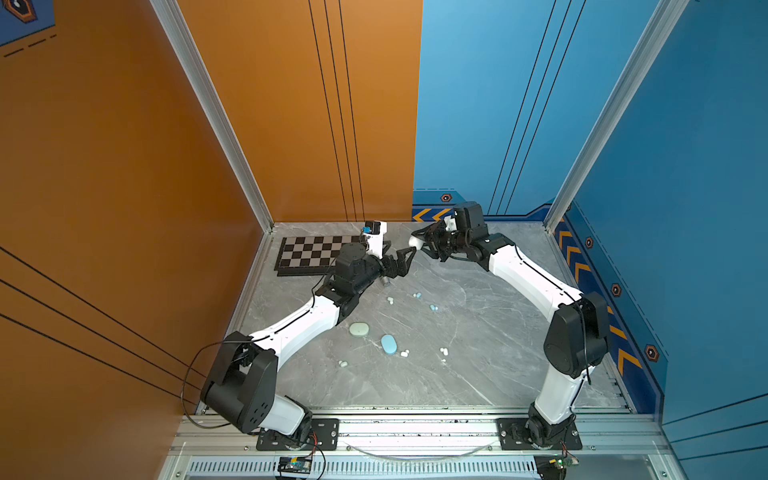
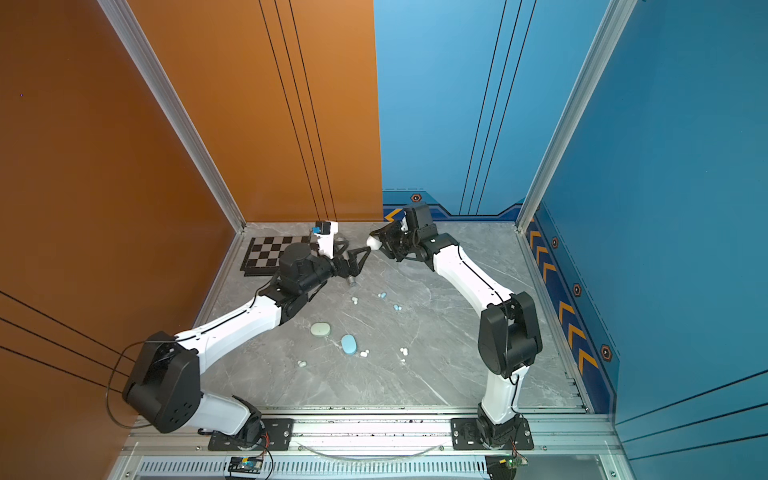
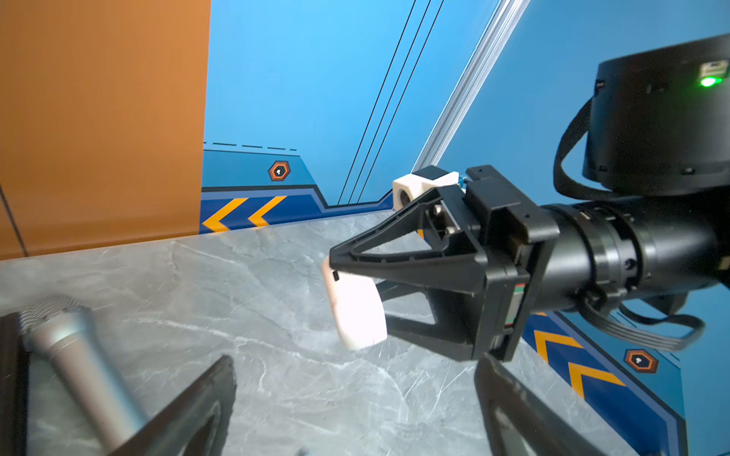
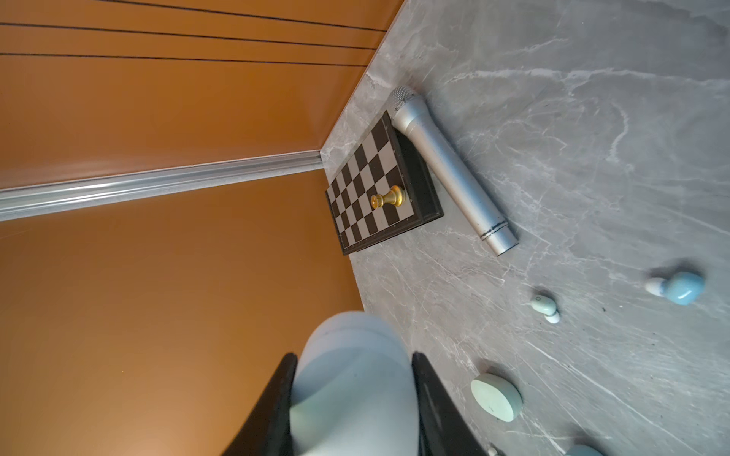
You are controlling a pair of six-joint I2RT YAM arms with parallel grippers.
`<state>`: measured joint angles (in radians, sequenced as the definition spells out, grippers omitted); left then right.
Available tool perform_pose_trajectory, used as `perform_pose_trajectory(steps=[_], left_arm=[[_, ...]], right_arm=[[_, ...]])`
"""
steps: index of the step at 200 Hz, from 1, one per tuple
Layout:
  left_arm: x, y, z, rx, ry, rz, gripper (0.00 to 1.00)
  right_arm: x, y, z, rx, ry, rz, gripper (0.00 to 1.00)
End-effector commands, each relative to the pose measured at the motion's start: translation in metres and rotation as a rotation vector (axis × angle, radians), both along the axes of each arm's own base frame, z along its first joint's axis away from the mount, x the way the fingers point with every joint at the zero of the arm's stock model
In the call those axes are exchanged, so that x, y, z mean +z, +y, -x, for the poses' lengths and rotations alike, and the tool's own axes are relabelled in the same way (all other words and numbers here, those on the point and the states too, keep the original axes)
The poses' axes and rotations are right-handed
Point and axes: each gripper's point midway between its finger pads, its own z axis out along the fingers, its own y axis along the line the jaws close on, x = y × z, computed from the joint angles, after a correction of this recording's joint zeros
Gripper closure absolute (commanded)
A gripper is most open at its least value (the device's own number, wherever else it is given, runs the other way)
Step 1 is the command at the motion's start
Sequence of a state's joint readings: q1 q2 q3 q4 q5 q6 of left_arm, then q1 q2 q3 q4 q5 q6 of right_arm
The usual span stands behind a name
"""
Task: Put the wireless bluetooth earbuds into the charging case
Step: 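Lift the white case toward the left gripper while the left gripper approaches, then close the left gripper on the white case while the right gripper opens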
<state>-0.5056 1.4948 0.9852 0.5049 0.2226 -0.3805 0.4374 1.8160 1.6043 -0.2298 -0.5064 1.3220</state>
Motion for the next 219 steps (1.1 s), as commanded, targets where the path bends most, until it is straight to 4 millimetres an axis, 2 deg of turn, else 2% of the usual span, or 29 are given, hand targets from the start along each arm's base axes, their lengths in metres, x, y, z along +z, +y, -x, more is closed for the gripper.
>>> perform_pose_trajectory(steps=[1, 3, 6, 34, 39, 60, 131, 182, 194, 219], left_arm=[[0.012, -0.012, -0.006, -0.016, -0.033, 0.041, 0.09], [0.022, -0.013, -0.009, -0.015, -0.051, 0.050, 0.09], [0.025, -0.015, -0.009, -0.016, -0.057, 0.053, 0.09], [0.021, -0.018, -0.020, 0.009, -0.060, 0.042, 0.13], [0.022, -0.018, -0.022, 0.013, -0.063, 0.040, 0.18], [0.023, -0.016, -0.027, 0.032, -0.073, 0.033, 0.23], [0.026, -0.023, -0.034, -0.005, -0.063, 0.053, 0.62], [0.022, -0.029, -0.031, -0.040, -0.050, 0.055, 0.88], [0.022, -0.030, -0.030, -0.047, -0.051, 0.056, 0.94], [0.023, -0.031, -0.027, -0.067, -0.048, 0.049, 1.00]], right_arm=[[0.044, 0.003, 0.006, 0.031, -0.084, -0.106, 0.82], [0.045, 0.003, 0.005, 0.032, -0.086, -0.110, 0.82], [0.046, 0.004, 0.005, 0.037, -0.088, -0.117, 0.82], [0.052, 0.007, 0.008, 0.057, -0.093, -0.154, 0.82], [0.053, 0.007, 0.008, 0.057, -0.095, -0.158, 0.82], [0.056, 0.009, 0.009, 0.065, -0.097, -0.181, 0.83], [0.054, 0.010, 0.010, 0.060, -0.089, -0.215, 0.82], [0.066, 0.007, 0.007, 0.048, -0.132, -0.251, 0.80], [0.070, 0.006, 0.006, 0.048, -0.150, -0.260, 0.76], [0.078, 0.002, 0.005, 0.058, -0.196, -0.272, 0.54]])
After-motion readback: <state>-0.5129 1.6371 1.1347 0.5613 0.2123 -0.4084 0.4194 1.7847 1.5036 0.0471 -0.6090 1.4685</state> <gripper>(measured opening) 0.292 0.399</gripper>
